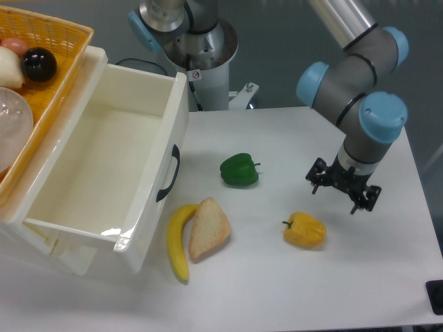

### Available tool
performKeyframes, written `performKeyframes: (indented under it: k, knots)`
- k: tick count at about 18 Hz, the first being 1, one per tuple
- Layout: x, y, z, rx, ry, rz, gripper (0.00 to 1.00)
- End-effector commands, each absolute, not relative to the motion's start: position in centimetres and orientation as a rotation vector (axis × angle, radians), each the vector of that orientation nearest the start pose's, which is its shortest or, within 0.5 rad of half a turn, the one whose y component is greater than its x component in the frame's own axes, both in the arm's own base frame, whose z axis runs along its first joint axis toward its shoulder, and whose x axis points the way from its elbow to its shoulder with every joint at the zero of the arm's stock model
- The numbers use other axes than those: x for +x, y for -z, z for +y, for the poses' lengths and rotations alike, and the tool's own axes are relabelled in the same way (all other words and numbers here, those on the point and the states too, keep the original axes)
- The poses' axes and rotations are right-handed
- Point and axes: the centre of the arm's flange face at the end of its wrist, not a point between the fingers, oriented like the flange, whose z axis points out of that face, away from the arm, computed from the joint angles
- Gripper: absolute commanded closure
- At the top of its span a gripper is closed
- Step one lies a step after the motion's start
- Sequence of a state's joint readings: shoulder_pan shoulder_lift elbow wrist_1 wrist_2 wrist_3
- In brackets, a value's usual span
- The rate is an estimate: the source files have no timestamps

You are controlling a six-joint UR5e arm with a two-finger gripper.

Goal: Pick up the yellow pepper
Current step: 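Move the open gripper down toward the yellow bell pepper, then lower the gripper around the yellow pepper and close on it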

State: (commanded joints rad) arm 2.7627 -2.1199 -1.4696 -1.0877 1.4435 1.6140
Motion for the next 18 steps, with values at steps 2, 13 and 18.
performKeyframes:
  k: [2,13,18]
  knots:
    - [-57.8,-25.6,38.8,-2.864,-0.045,0.931,0.00]
    - [-59.3,-24.4,40.6,-2.699,-0.130,1.351,0.01]
    - [-57.6,-23.3,41.8,-2.675,-0.092,1.396,0.00]
